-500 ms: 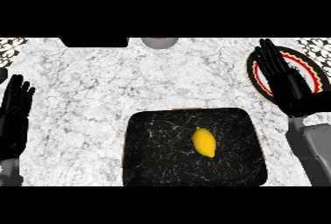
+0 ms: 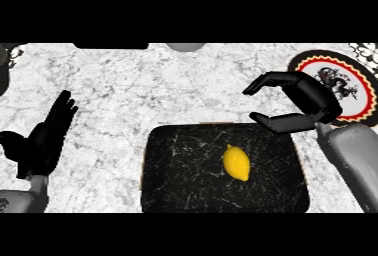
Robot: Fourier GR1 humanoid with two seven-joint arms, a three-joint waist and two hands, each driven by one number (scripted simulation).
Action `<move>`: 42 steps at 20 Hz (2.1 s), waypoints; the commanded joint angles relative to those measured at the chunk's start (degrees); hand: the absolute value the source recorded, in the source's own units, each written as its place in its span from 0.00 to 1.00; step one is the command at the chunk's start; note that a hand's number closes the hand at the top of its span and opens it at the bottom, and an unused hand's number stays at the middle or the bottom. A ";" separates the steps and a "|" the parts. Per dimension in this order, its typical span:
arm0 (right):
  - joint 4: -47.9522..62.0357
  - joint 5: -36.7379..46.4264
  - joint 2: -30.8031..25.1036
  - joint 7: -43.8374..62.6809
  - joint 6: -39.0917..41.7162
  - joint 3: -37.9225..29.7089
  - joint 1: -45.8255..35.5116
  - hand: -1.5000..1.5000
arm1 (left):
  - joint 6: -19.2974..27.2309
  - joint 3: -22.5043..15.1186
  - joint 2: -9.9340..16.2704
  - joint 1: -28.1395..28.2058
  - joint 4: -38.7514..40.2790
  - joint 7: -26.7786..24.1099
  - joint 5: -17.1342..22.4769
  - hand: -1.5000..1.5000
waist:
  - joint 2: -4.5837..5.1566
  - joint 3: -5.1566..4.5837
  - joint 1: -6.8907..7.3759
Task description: Pick the lemon from the tray and place it in the plate
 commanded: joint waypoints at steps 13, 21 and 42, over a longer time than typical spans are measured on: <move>16.71 21.92 -5.68 -27.58 11.84 7.41 -1.31 0.00 | -3.61 0.04 -2.27 -2.28 5.70 2.25 -1.20 0.50 | -0.30 0.18 -0.23; 8.91 28.42 -5.26 -19.83 13.53 9.56 0.11 0.00 | -5.44 2.31 -2.88 -3.66 4.42 5.39 -1.48 0.50 | -0.44 0.17 -0.57; 2.23 51.34 4.52 -4.11 18.36 14.25 -1.15 0.00 | -5.94 4.08 -7.58 -5.36 4.39 7.93 -7.11 0.50 | -0.35 0.18 -0.71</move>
